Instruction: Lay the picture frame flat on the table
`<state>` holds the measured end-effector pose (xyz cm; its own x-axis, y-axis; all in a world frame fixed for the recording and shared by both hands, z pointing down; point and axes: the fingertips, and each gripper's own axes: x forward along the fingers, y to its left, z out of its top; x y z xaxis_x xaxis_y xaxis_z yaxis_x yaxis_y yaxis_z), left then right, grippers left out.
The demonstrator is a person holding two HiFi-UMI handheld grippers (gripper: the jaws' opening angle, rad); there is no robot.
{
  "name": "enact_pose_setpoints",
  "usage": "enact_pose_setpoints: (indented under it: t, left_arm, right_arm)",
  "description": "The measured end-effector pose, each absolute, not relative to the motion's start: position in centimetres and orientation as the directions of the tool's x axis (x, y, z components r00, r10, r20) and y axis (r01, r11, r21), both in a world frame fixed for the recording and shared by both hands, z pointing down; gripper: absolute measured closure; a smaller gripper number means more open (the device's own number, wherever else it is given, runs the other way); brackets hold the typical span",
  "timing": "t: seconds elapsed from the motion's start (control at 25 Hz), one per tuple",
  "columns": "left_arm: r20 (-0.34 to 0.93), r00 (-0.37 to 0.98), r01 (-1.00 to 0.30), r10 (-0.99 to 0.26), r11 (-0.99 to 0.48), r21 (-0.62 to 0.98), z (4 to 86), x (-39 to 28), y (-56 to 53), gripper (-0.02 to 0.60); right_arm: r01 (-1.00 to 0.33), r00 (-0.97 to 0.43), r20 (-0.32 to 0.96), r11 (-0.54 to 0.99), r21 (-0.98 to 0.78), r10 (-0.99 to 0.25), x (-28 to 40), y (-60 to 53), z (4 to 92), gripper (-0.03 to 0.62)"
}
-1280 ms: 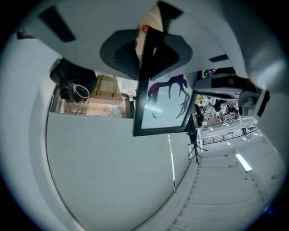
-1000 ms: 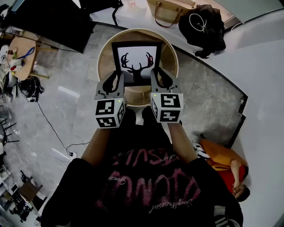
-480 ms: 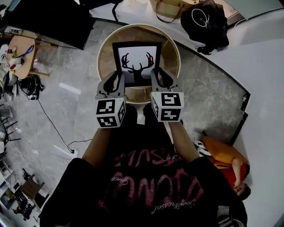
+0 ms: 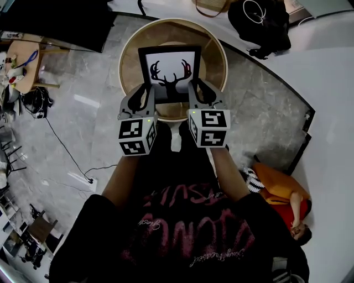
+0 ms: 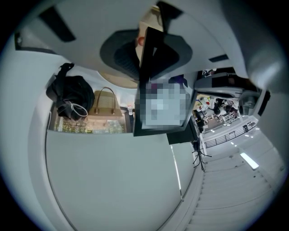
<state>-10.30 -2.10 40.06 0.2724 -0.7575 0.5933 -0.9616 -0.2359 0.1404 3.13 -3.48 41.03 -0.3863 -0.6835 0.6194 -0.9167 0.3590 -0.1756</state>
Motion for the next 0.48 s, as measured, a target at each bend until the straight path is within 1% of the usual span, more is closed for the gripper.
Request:
enact_pose_setpoints:
  t: [0.48]
  left_arm:
    - [0.644,0.265,-0.964,-0.718,-0.213,0.16,43.9,-10.3,-1.9,0.51]
  right_arm:
    - [-0.915,-0.389,0.661,0.352,-0.196,-0.641,3.1,-3.4,44.8,0.511]
